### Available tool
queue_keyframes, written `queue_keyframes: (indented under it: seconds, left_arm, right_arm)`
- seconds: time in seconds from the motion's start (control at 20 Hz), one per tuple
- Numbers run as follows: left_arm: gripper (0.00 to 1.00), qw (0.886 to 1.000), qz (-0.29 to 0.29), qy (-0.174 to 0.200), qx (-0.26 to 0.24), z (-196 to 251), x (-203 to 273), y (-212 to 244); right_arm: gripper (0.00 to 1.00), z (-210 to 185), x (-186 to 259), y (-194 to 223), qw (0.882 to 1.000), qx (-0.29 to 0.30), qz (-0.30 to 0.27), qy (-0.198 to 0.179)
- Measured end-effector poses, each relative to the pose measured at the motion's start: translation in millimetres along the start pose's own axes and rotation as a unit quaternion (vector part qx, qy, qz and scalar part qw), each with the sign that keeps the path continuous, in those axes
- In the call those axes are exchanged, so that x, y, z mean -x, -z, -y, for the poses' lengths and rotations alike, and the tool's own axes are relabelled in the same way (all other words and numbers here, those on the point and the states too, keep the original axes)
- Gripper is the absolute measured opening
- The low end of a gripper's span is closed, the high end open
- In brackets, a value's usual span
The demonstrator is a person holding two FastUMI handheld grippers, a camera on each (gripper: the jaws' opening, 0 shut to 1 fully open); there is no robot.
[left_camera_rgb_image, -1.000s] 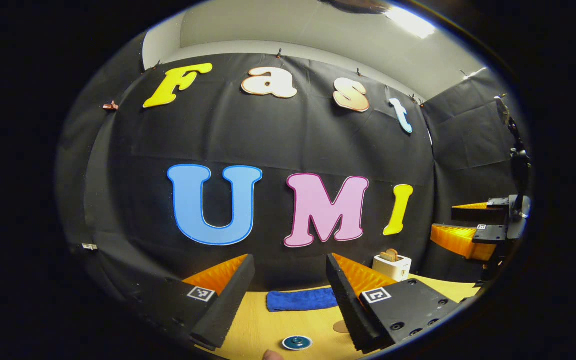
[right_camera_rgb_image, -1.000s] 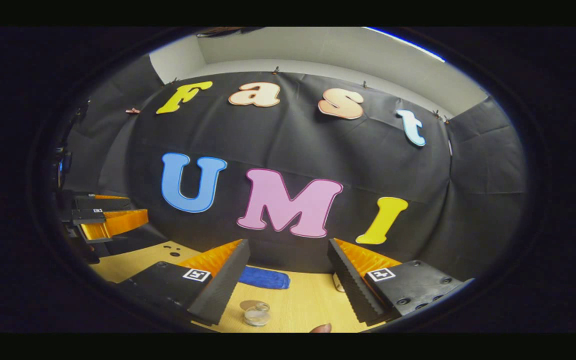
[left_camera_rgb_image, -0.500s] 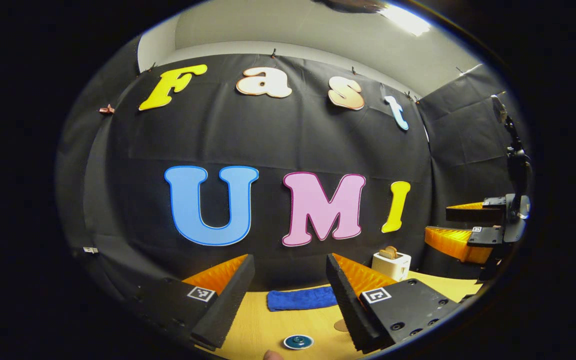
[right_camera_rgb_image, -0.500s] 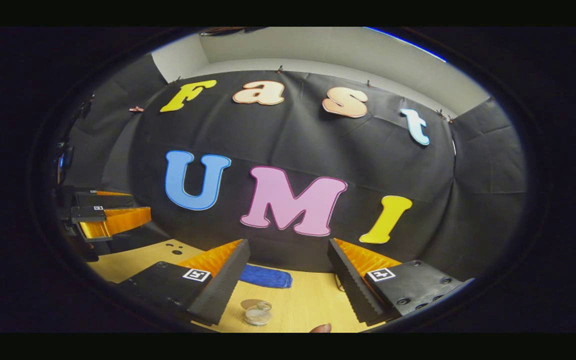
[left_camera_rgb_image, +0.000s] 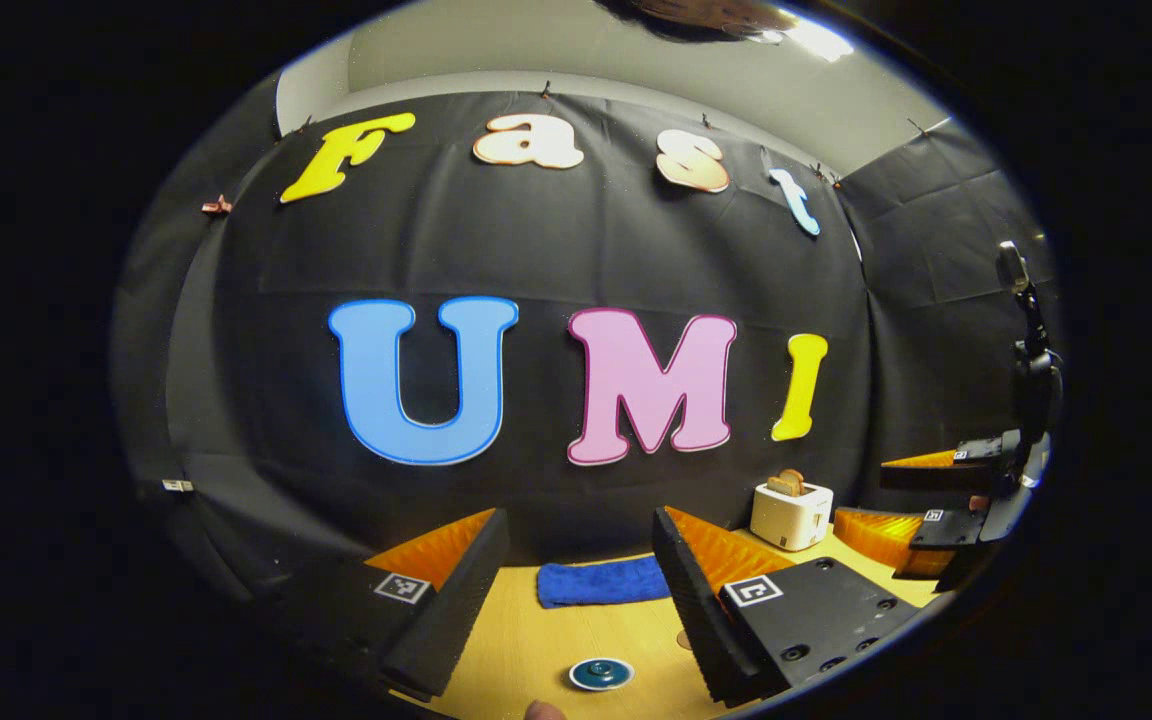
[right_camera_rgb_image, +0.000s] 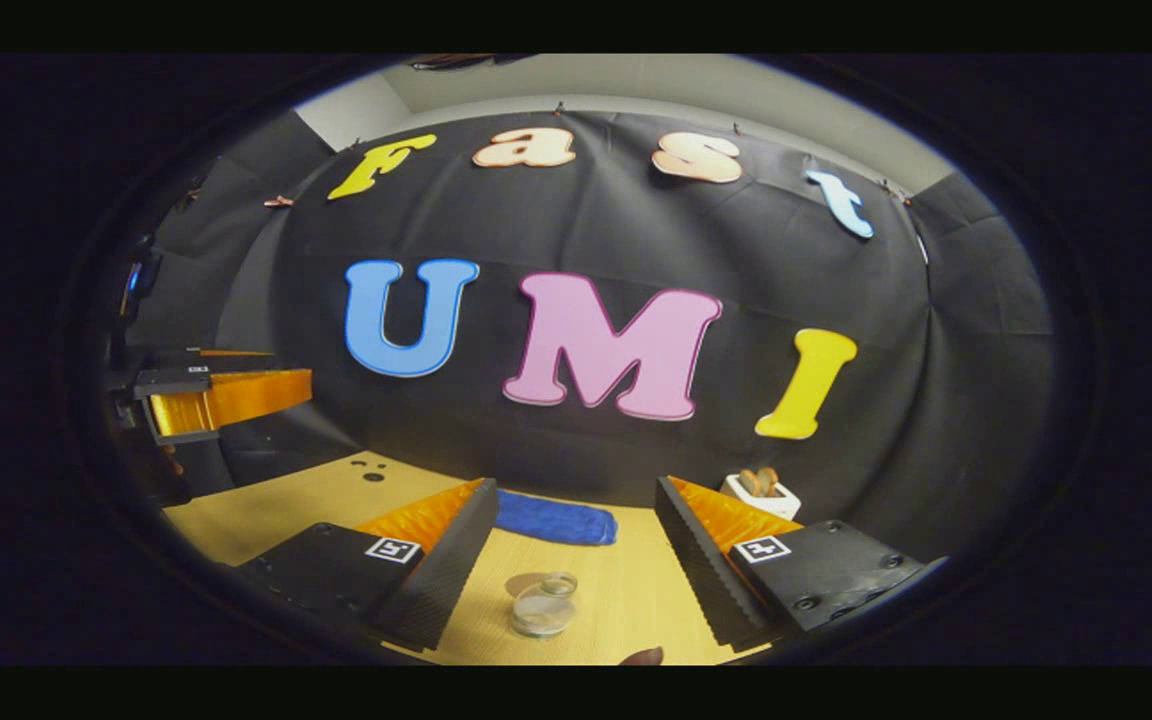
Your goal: Open the teacup lid with one hand, grasp the water bottle and pour water into the teacup with the other hand; after pouring, place the water bottle on the coaster and then close the teacup lid.
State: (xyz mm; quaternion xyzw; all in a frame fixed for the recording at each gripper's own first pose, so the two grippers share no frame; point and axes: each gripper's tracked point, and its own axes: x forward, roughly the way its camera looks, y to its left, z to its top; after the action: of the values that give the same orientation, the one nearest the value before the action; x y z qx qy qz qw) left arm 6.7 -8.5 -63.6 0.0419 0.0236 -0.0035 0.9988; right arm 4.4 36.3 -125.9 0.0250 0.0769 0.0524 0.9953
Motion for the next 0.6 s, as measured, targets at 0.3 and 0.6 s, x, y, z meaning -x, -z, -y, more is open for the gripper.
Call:
queue_keyframes:
  seconds: [0.3,0.6]
  left_arm:
    - [0.91,0.999,-0.05,-0.006,-0.013,5,-21,77]
    - [0.91,0.997,-0.075,-0.016,-0.015,9,-35,129]
  right_arm:
    - [0.98,-6,-16,88,0.998,-0.001,-0.054,-0.013]
    - [0.98,-13,-27,171,0.994,-0.024,-0.101,-0.019]
